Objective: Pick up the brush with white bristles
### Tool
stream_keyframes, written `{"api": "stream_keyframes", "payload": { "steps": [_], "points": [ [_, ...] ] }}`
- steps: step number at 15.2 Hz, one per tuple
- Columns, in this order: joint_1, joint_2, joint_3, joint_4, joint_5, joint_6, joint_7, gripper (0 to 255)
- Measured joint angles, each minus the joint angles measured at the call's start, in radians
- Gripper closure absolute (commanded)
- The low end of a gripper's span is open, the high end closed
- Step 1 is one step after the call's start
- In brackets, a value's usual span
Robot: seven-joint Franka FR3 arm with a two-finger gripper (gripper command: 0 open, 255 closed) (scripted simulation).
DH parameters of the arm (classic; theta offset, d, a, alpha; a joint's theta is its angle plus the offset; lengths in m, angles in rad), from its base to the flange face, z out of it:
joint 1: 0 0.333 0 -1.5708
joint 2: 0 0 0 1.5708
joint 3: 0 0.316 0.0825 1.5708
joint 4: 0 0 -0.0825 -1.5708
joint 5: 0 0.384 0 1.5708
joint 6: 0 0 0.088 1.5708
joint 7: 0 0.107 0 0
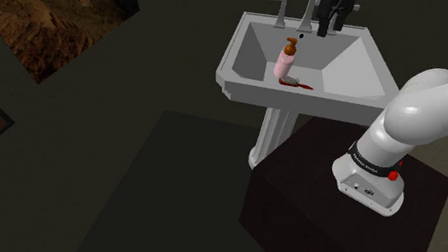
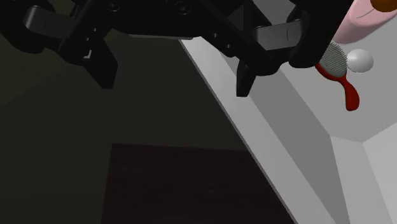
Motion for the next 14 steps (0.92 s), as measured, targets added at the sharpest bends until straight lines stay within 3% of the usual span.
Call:
{"api": "stream_keyframes", "payload": {
  "steps": [5,14],
  "points": [
    [-0.013,0.035,-0.021,-0.057,-0.042,0.092,-0.037,0],
    [-0.056,0.209,-0.088,-0.183,-0.163,0.405,-0.126,0]
  ]
}}
